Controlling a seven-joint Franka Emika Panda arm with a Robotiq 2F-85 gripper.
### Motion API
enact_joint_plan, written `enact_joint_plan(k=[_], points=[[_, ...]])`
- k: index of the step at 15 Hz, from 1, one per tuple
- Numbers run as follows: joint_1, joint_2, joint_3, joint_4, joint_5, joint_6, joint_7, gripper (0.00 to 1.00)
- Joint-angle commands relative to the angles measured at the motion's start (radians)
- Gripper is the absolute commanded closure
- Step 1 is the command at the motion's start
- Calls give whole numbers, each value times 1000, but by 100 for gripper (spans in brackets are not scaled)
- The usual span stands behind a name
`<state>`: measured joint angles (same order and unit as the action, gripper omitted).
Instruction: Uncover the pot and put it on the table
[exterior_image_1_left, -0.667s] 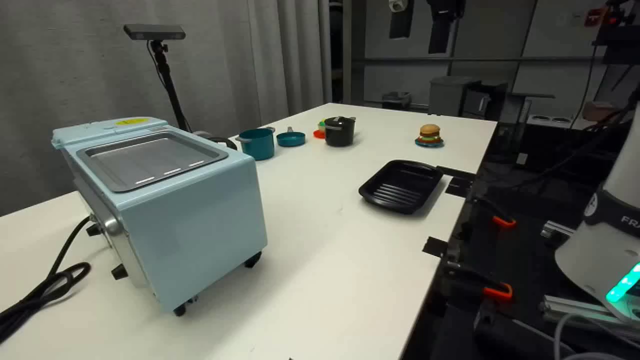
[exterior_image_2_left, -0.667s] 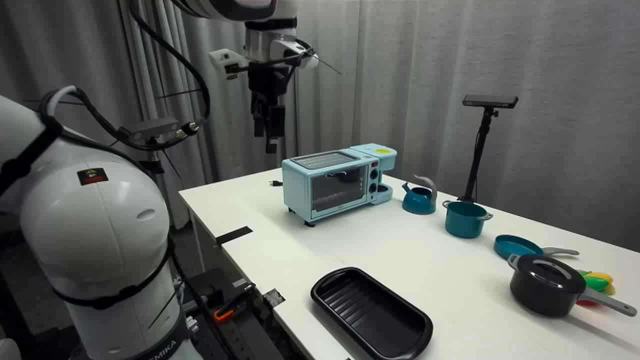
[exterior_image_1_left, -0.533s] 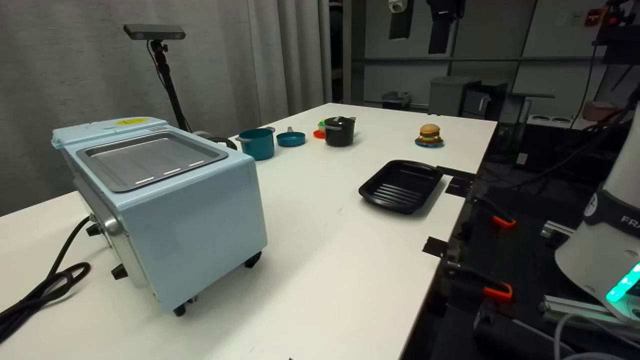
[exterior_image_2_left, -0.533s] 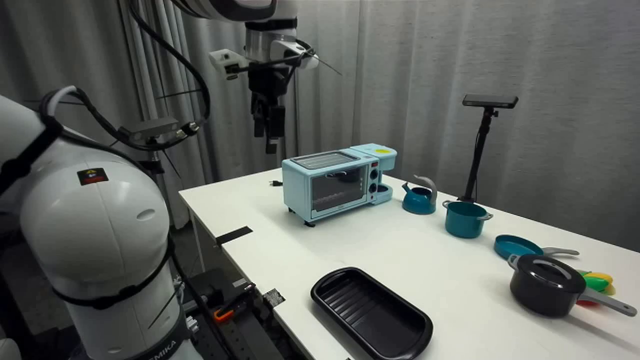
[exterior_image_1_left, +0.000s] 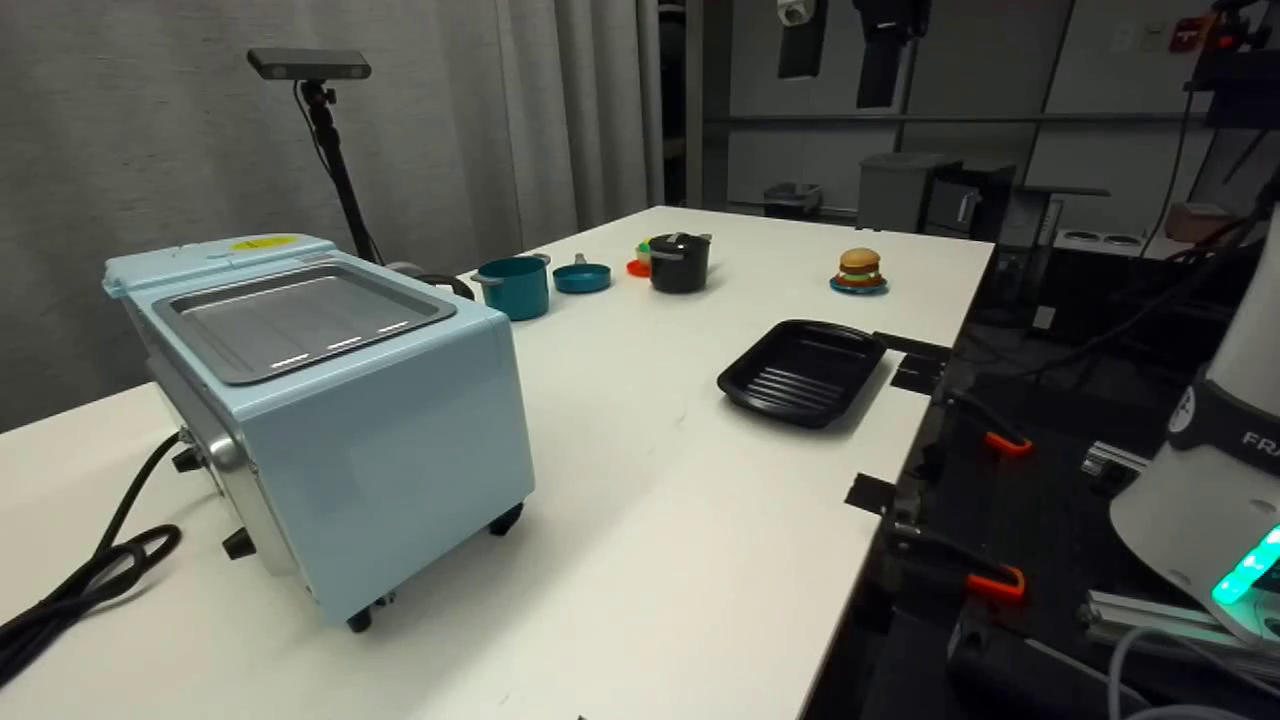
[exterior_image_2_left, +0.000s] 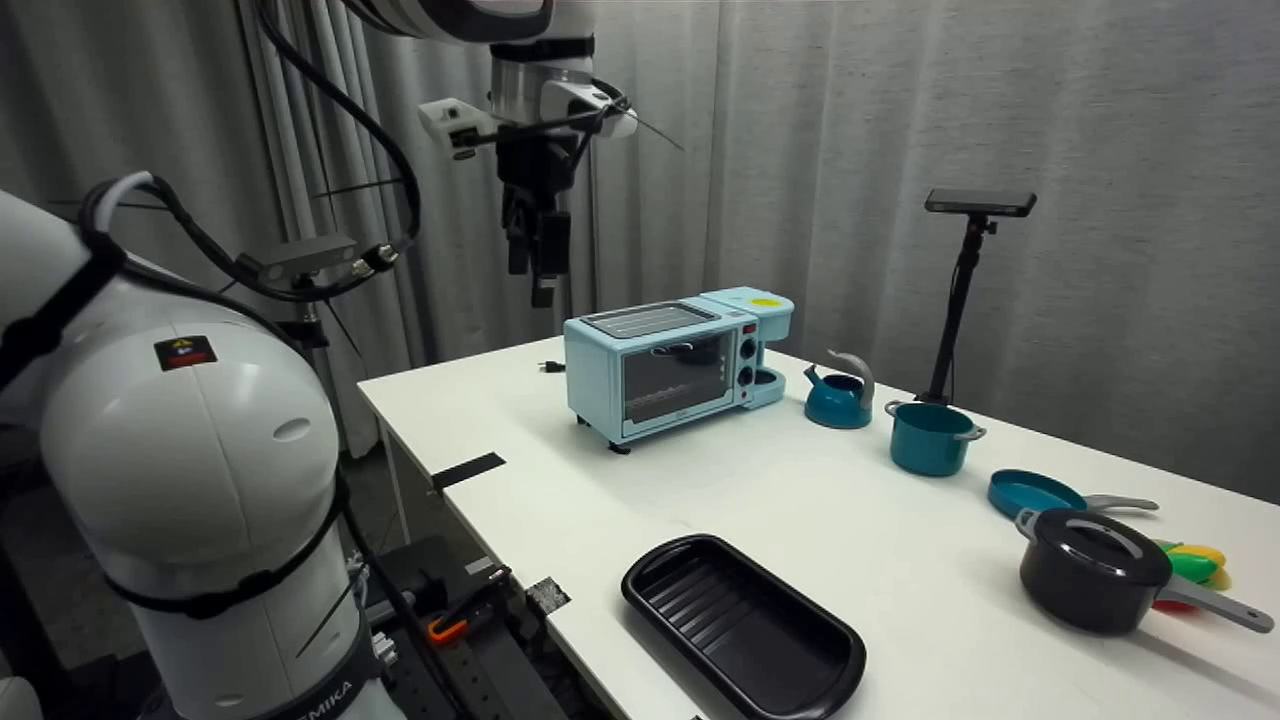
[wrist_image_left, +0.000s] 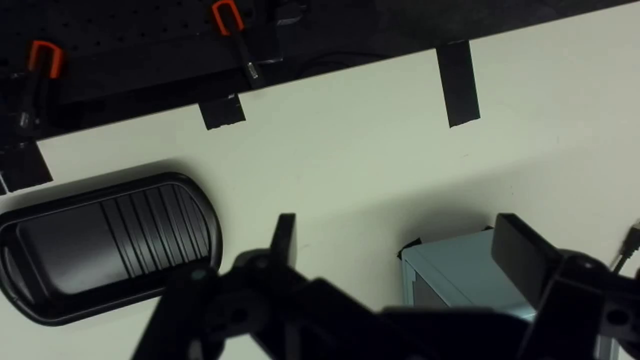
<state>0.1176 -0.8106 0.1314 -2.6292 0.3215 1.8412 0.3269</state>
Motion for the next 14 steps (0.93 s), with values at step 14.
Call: enact_joint_plan(k=[14], points=[[-117, 137, -54, 133, -30, 34, -16, 0]])
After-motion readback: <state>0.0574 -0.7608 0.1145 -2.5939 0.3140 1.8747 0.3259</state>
